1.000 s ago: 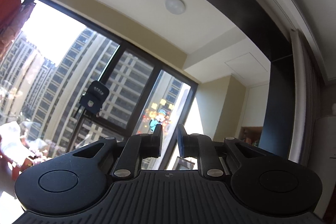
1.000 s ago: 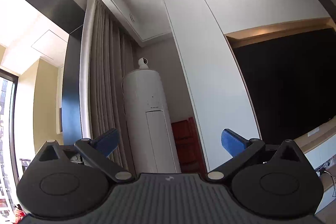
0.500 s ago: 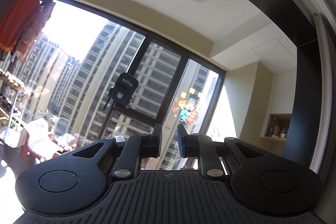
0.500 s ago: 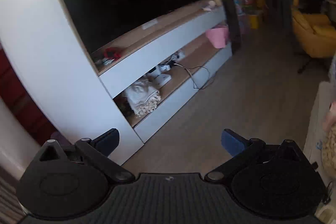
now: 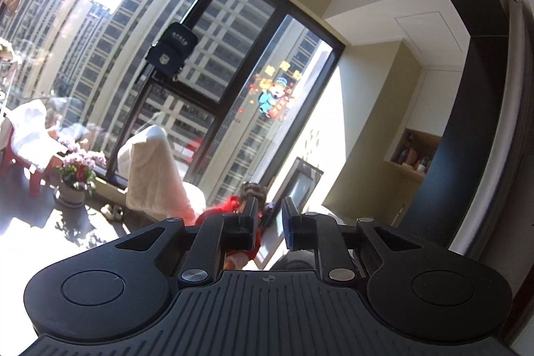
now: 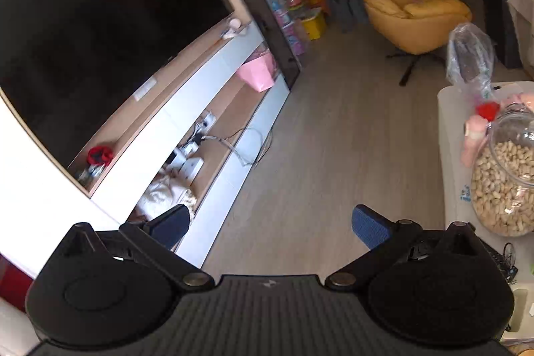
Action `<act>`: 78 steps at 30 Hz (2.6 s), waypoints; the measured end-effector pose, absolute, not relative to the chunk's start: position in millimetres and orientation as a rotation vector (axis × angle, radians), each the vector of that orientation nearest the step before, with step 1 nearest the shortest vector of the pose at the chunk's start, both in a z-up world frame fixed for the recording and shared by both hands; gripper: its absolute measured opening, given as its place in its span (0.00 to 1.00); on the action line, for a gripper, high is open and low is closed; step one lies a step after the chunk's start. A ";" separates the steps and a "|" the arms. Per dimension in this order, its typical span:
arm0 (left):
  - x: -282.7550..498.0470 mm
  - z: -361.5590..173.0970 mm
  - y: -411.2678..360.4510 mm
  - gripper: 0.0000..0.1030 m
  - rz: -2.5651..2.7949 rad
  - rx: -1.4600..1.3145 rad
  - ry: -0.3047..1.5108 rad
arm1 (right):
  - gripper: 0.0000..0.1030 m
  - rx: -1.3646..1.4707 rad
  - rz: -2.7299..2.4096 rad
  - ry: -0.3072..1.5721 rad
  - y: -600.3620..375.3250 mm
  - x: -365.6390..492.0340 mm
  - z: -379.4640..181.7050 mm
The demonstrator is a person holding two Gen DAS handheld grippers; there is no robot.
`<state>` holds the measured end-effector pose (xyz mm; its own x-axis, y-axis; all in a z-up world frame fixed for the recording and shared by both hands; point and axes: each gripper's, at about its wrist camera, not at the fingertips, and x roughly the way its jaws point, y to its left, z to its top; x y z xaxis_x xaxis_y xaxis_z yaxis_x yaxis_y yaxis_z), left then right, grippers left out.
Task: Organize snacks
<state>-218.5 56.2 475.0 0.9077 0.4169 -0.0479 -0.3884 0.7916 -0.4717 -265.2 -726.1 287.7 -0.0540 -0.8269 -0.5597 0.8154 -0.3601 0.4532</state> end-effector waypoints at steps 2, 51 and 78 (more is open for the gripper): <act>-218.9 470.1 58.9 0.18 0.434 -0.484 -0.041 | 1.00 0.947 -1.721 -0.023 -722.4 -258.4 289.4; 44.6 83.2 -96.5 0.17 0.386 -0.448 0.800 | 1.00 -0.175 0.290 0.940 -418.4 167.1 6.9; 87.5 18.9 -73.7 0.16 0.427 -0.261 0.777 | 1.00 -0.187 0.467 0.882 -339.6 202.4 19.9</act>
<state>87.5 -73.7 18.9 0.6341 0.2742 -0.7231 -0.4631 0.8835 -0.0711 202.4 -339.6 19.9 0.5430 0.3155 -0.7782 -0.4666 0.8838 0.0327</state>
